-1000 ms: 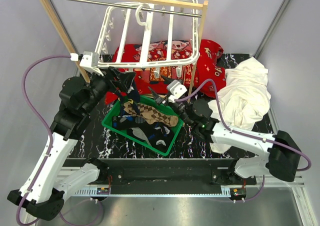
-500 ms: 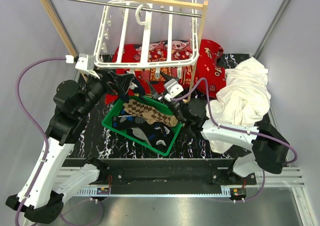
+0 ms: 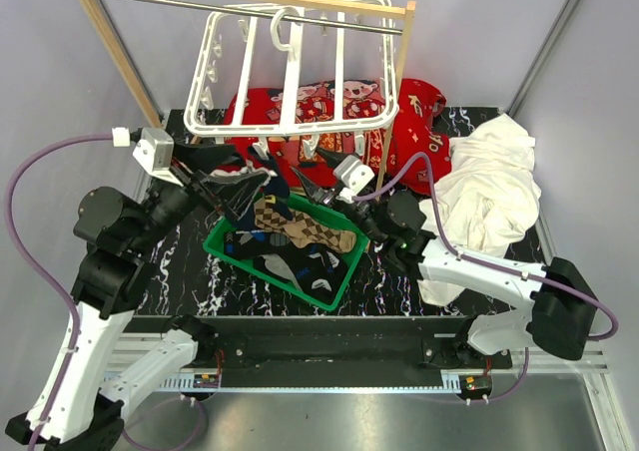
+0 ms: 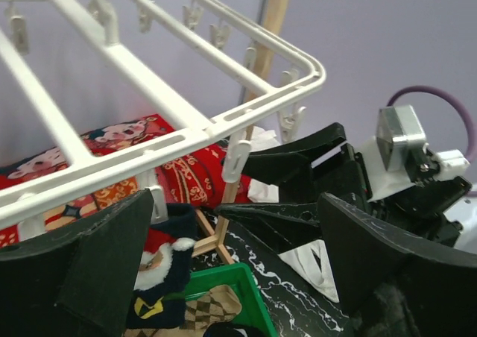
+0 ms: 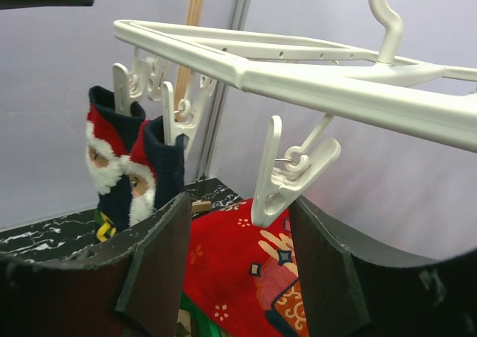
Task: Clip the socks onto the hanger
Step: Open the clamp at the hanger.
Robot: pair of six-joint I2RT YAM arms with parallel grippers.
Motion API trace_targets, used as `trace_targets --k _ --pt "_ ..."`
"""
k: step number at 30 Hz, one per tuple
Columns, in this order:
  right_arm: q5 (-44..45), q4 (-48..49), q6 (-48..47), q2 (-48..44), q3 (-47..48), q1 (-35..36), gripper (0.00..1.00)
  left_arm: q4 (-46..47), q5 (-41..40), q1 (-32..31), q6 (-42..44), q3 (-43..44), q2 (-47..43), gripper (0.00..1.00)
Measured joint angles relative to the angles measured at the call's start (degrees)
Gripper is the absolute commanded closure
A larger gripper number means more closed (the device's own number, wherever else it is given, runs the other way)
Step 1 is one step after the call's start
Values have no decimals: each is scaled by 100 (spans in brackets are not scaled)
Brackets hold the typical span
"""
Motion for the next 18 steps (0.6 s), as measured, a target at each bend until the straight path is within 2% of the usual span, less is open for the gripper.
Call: trace_targets --k 8,13,18 --pt "-225 -387 72 -249 0 -22 40 693 1158 0 -66 -133 435 3" --pt "-192 -413 181 -258 -2 -92 41 942 1375 -31 -175 -195 782 3" --pt "-103 -238 354 -181 0 -238 47 1003 1392 -79 -221 -197 894 3"
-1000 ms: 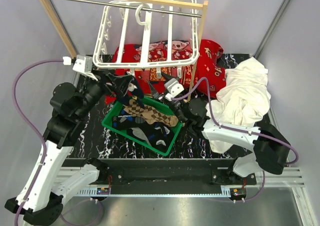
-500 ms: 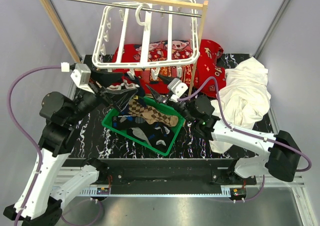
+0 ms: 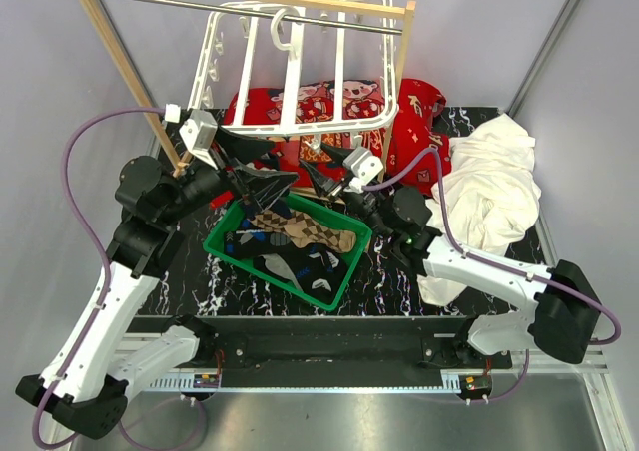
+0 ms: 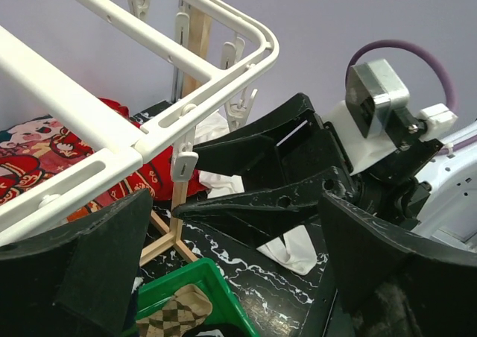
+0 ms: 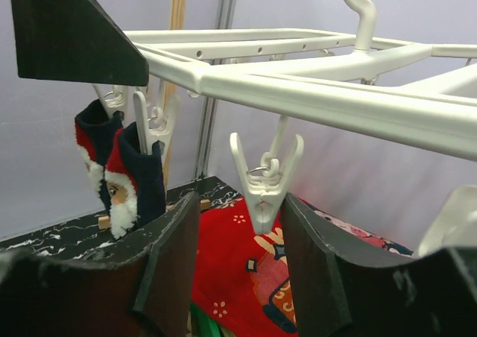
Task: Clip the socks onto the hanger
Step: Open the clamp at the hanger.
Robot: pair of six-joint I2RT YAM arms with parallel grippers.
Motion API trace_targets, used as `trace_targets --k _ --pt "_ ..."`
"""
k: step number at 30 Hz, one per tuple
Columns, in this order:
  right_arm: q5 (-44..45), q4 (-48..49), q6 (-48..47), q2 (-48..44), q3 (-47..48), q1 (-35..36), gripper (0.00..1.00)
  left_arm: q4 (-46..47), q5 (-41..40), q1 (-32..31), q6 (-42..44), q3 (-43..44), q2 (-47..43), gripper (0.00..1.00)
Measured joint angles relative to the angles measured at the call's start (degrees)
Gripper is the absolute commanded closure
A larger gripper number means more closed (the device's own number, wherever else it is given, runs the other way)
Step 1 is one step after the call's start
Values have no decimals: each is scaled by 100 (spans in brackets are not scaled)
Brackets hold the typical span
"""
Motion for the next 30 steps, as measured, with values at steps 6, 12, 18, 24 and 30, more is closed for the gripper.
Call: trace_targets --k 6,12,18,24,30 --pt "-15 122 168 155 -2 -116 61 120 -4 -52 -2 0 9 3" --pt "-164 153 258 170 -2 -138 82 160 -7 -90 0 0 46 2" --pt "-437 11 337 63 -2 -162 92 205 -7 -125 2 0 136 2" --pt "-774 -358 396 -225 33 -168 94 306 -28 -168 142 -28 334 2" --pt "-984 -732 404 -334 227 -179 94 525 -28 -223 426 -120 540 2"
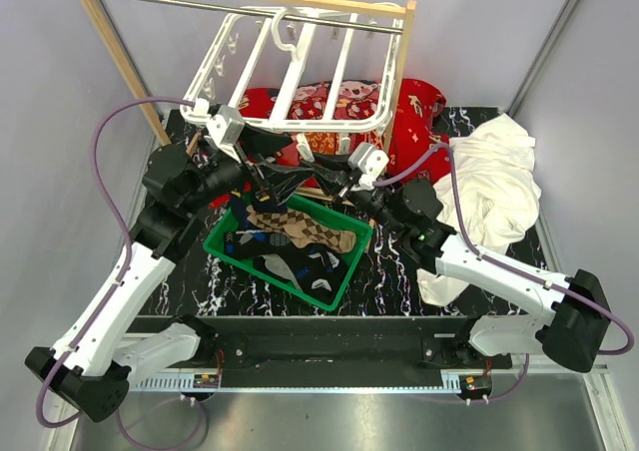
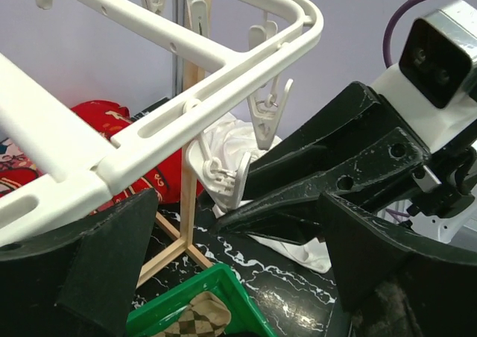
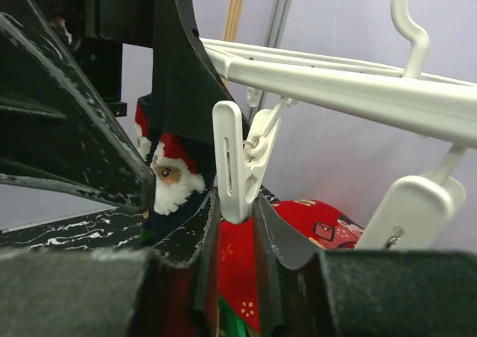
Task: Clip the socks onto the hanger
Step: Open the clamp at the hanger.
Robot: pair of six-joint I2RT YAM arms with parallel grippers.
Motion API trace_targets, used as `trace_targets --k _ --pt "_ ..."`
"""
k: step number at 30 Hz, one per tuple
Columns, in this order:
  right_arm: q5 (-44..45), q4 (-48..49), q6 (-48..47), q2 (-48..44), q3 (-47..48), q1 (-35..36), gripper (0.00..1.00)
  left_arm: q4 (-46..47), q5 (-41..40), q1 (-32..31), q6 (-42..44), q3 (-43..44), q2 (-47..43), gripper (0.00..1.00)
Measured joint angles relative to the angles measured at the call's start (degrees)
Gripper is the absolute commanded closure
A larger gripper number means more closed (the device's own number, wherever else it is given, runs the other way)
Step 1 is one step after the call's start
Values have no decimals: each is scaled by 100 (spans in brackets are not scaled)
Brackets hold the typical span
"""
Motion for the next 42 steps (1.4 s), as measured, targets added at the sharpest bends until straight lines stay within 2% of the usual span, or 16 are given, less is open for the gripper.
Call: trace_targets --k 8,15,22,25,34,42 --pt "-149 -302 0 17 164 -15 95 636 -28 -28 -107 -275 118 8" --pt "-245 -337 127 114 278 -20 98 1593 -223 -31 -761 -739 118 9" --pt "-240 -337 450 227 337 -20 100 2514 -699 -28 -1582 -1340 70 1" --pt "-236 -334 636 234 339 -20 100 2852 -949 -28 -1908 -1598 -90 1" --pt "-208 -321 1150 313 501 -28 100 3375 -1355 -15 -2439 -1762 -555 1" --pt "-197 -323 1556 317 564 -72 100 3580 -1368 151 -2750 -1921 -407 1"
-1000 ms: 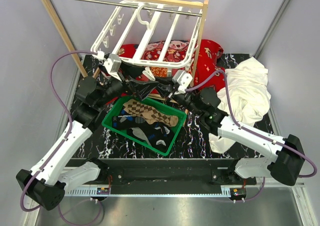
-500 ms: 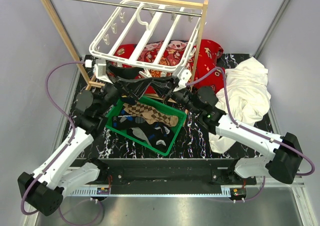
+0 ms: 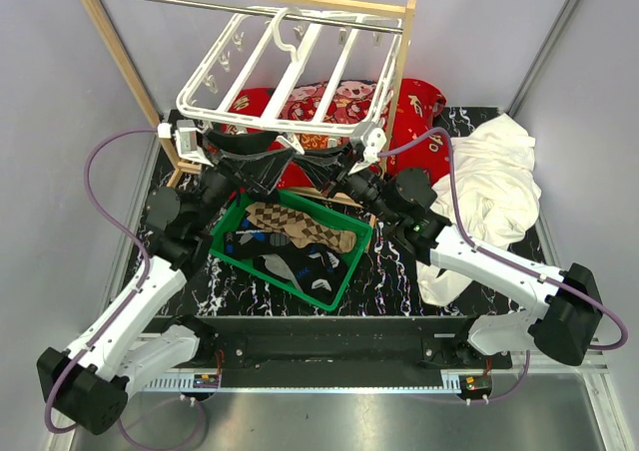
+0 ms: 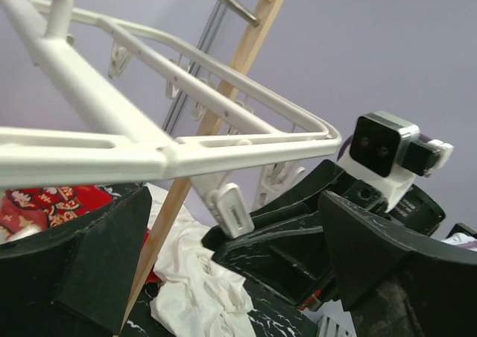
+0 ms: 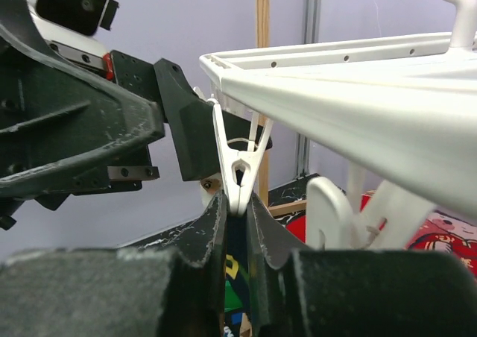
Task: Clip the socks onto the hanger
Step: Open the clamp at the hanger.
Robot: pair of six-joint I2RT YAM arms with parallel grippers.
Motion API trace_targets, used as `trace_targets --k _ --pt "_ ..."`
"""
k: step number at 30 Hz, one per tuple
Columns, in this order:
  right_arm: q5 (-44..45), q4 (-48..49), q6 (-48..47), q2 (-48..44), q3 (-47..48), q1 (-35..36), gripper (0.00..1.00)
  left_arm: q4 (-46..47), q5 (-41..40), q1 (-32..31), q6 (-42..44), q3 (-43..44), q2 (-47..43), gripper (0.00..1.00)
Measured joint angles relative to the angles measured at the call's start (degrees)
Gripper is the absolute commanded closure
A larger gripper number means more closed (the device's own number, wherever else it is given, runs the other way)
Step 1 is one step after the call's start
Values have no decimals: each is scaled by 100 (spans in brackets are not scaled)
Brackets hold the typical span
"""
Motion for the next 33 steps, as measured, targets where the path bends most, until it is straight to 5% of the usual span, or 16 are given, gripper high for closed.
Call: trace_targets --k 19,33 --pt "-57 -20 695 11 0 -144 100 778 920 328 -734 144 861 2" --pt "-361 122 1314 55 2 -302 100 1054 1198 348 -861 243 831 30"
